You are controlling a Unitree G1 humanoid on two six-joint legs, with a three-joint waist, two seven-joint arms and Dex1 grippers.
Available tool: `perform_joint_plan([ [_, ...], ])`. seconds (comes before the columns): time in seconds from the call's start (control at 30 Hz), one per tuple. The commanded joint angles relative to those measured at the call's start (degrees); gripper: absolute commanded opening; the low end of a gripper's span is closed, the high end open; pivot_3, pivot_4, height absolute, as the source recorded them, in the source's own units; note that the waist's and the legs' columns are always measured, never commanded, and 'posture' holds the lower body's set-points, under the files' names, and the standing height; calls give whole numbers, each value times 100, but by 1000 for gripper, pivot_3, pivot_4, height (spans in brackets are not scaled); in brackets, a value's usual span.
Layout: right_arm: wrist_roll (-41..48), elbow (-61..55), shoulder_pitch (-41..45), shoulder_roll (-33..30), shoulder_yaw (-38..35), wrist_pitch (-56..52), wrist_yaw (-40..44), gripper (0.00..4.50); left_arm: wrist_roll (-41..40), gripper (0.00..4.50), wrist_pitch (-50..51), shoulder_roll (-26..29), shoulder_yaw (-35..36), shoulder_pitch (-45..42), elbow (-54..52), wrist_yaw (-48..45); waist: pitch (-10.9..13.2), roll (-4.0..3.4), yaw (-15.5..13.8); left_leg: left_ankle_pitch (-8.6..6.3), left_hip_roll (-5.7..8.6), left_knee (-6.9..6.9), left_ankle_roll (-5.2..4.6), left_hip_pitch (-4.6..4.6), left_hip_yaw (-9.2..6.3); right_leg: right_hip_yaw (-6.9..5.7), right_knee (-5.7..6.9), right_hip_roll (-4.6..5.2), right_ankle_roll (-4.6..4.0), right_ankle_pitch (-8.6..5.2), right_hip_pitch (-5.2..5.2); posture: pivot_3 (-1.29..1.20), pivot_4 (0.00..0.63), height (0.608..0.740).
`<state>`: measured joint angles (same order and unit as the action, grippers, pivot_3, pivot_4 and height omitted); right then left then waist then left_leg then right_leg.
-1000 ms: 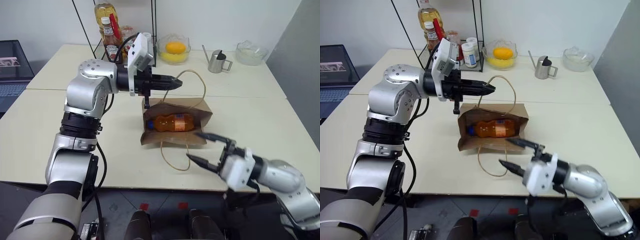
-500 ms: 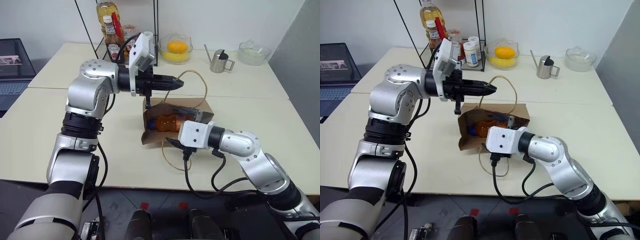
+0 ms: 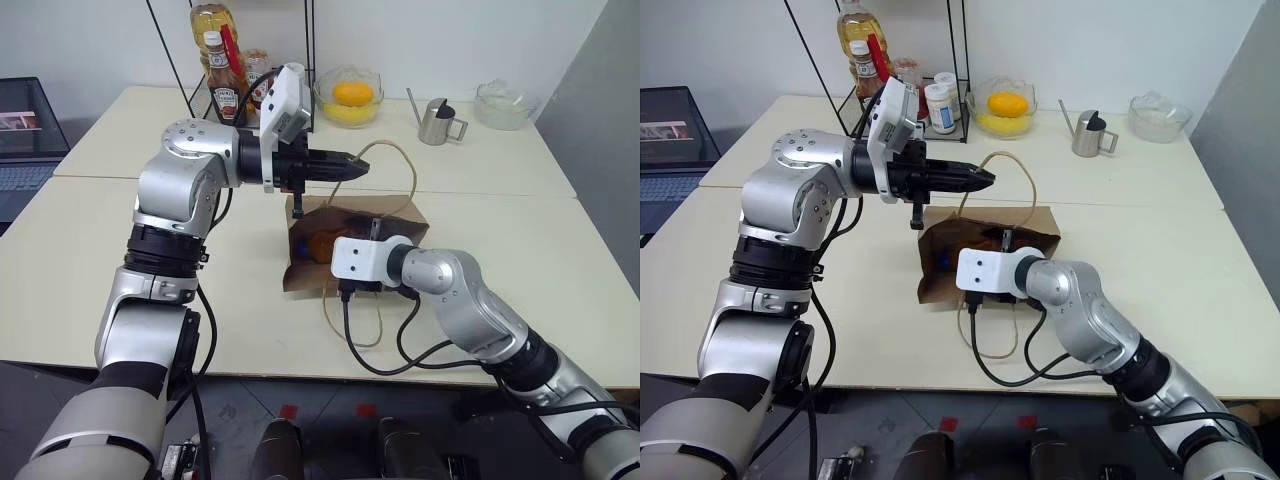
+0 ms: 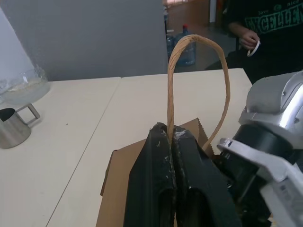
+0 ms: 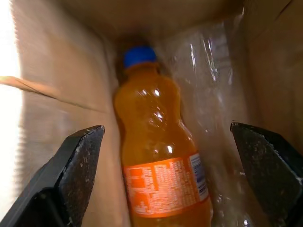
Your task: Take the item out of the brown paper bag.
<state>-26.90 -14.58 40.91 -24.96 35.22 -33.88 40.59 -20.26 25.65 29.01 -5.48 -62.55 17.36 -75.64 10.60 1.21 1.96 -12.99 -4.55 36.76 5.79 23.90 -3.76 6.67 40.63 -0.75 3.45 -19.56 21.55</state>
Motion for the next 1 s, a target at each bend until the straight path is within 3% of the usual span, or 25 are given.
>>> perform_joint_plan([
  [0.03, -309, 210, 300, 151, 121, 116, 6, 4473, -85, 0, -78, 2, 72, -92, -201, -2, 0, 0, 5, 0, 0, 0, 1, 1, 0, 0, 0, 0, 0, 0, 1, 0, 150, 740],
  [0.43, -1312, 1310, 1164, 552, 826, 331, 578, 4473, -63, 0, -129, -40, 41, -130, -118, -21, 1, -2, 48, 1, 0, -5, 1, 2, 0, 0, 11, 0, 0, 0, 12, 0, 150, 740],
  [0.73, -1505, 1961, 1176, 980, 895, 480, 653, 4473, -61, 0, -193, -71, 27, -133, -77, -44, 1, -2, 61, 6, 0, -8, 11, 5, 0, -1, 12, 0, -1, 0, 17, 0, 150, 740],
  [0.83, -1573, 1968, 1091, 1026, 858, 466, 676, 3949, -56, 0, -207, -62, 31, -140, -63, -44, 2, -2, 72, 6, 0, -9, 11, 4, 0, -1, 12, 0, 0, 0, 17, 0, 150, 740],
  [1.0, -1624, 1949, 1020, 1049, 803, 471, 683, 2430, -48, 0, -222, -52, 25, -120, -69, -50, 2, -3, 93, 6, 0, -10, 10, 4, 0, -1, 12, 0, 0, 0, 17, 0, 150, 740],
])
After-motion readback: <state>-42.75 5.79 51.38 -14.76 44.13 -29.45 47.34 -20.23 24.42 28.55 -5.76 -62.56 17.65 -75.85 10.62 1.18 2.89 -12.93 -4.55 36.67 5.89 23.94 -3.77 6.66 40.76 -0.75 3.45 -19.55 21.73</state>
